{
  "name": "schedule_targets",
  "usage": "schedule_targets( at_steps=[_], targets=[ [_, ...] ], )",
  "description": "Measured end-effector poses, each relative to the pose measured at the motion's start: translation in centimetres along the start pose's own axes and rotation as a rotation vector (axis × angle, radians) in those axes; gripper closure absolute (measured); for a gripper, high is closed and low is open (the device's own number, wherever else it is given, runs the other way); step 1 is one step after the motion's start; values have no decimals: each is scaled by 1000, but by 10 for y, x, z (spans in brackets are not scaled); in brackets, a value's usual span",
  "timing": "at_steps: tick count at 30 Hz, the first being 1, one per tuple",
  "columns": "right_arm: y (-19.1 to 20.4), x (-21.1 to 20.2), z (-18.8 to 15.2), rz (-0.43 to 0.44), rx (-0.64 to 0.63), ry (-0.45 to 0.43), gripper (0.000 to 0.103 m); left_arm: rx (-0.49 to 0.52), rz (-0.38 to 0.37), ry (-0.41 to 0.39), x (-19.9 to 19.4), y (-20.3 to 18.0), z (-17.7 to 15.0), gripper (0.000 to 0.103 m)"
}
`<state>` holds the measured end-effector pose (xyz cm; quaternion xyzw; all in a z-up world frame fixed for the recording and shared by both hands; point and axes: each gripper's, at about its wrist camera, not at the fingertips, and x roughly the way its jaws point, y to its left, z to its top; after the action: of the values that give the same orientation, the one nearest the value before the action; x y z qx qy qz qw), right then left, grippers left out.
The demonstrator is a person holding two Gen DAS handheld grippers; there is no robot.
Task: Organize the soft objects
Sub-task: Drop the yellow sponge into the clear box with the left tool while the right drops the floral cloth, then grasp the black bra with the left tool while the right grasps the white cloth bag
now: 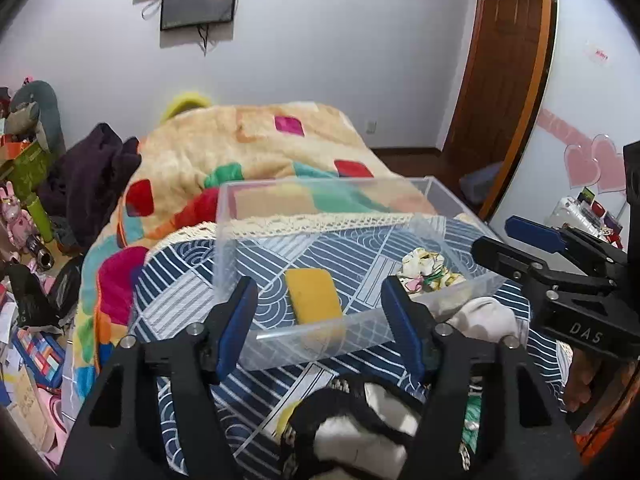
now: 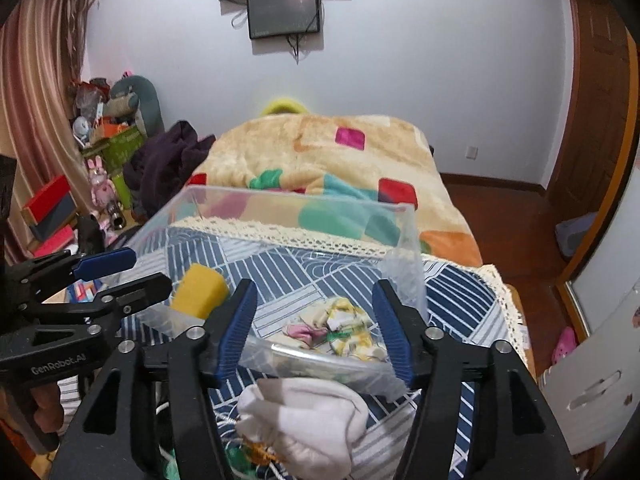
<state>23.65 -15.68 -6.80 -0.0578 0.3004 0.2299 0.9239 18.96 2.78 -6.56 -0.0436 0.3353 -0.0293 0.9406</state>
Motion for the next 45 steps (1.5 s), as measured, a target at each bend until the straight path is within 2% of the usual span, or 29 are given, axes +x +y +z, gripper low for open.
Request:
schedule_targets(
  at_steps=[2, 5, 12, 19, 22, 23, 25, 27, 28, 29, 31, 32, 34, 38, 45],
  targets=[
    [0, -10, -3, -4, -3, -25, 39, 12, 3, -21, -12, 0, -2, 35],
    [1, -19, -7, -10, -12, -44, 37, 35, -2, -37, -25, -1, -9, 32],
    [3, -25, -32, -44, -43, -30, 37, 70, -1, -6, -36, -2, -37, 31],
    [-2, -11, -56, -31, -32, 54, 32, 96, -3, 64, -23, -1, -66, 31],
    [-6, 5, -61, 24, 17, 118, 32, 93, -21, 97, -12, 0, -73, 32],
    [-7, 10, -63, 50, 34, 136, 32, 92, -26, 97, -11, 0, -75, 36],
    [-8, 20, -67, 82, 58, 168, 32, 102, -37, 91, -10, -2, -76, 57],
    [-6, 27, -72, 88, 64, 185, 32, 110, -36, 76, -11, -5, -77, 63],
    [-6, 28, -73, 96, 67, 187, 36, 117, -32, 65, -13, -6, -77, 69],
    [-5, 29, -75, 105, 66, 189, 46, 122, -27, 59, -14, -7, -77, 72],
    [-2, 24, -78, 116, 54, 188, 58, 123, -20, 45, -18, -8, -77, 85],
    [-1, 22, -79, 109, 47, 181, 66, 120, -20, 43, -20, -7, -77, 86],
    [2, 17, -79, 99, 32, 166, 74, 101, -32, 39, -24, -4, -75, 87],
    [-1, 6, -78, 101, 34, 128, 81, 85, -41, 15, -35, 0, -72, 89],
    [-2, -21, -69, 91, 30, 37, 81, 91, -42, -72, -64, -4, -58, 89]
  ],
)
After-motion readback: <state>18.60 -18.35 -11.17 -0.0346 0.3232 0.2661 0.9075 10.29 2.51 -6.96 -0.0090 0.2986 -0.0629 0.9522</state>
